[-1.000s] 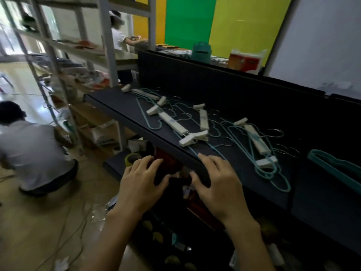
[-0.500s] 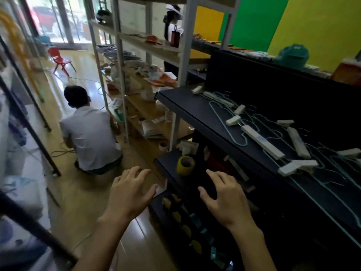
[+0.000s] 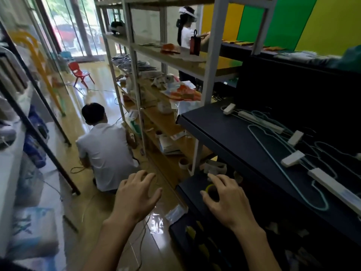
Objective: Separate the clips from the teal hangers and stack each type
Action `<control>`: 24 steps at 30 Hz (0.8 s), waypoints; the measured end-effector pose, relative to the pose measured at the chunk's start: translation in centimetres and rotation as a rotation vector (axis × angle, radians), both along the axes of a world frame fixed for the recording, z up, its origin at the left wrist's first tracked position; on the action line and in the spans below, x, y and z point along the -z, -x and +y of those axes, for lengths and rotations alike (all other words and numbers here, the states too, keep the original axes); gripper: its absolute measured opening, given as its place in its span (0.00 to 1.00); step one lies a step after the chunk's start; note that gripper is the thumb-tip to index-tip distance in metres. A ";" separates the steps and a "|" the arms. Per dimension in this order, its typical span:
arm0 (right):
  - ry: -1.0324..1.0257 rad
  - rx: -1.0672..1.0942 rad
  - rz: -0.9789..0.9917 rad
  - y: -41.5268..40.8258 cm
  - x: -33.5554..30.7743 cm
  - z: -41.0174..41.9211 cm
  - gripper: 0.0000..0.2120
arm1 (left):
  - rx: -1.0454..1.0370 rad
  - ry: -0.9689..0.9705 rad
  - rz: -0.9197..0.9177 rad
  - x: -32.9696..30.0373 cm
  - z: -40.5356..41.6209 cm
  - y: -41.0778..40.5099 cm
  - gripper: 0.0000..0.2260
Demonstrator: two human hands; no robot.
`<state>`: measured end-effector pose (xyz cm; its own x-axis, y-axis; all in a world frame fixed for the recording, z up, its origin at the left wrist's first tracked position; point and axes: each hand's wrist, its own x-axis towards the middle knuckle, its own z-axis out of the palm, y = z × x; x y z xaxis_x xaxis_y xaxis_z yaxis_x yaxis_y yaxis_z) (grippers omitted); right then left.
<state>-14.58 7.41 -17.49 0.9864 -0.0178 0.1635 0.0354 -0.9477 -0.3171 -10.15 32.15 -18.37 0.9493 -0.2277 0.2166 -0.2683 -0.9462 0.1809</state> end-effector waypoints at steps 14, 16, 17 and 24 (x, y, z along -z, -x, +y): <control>-0.157 0.108 -0.057 -9.7 -3.7 3.0 0.27 | 0.320 0.043 -0.055 -3.5 -3.2 -15.8 0.20; -0.162 0.169 -0.120 -10.1 -4.6 3.6 0.27 | 0.408 0.042 -0.053 -4.2 -3.9 -17.7 0.20; -0.157 0.194 -0.140 -10.1 -5.0 3.6 0.27 | 0.445 0.048 -0.066 -4.4 -4.2 -18.3 0.21; -0.050 0.492 -0.213 -8.2 -7.9 2.5 0.27 | 0.688 0.063 -0.085 -6.9 -7.6 -21.3 0.24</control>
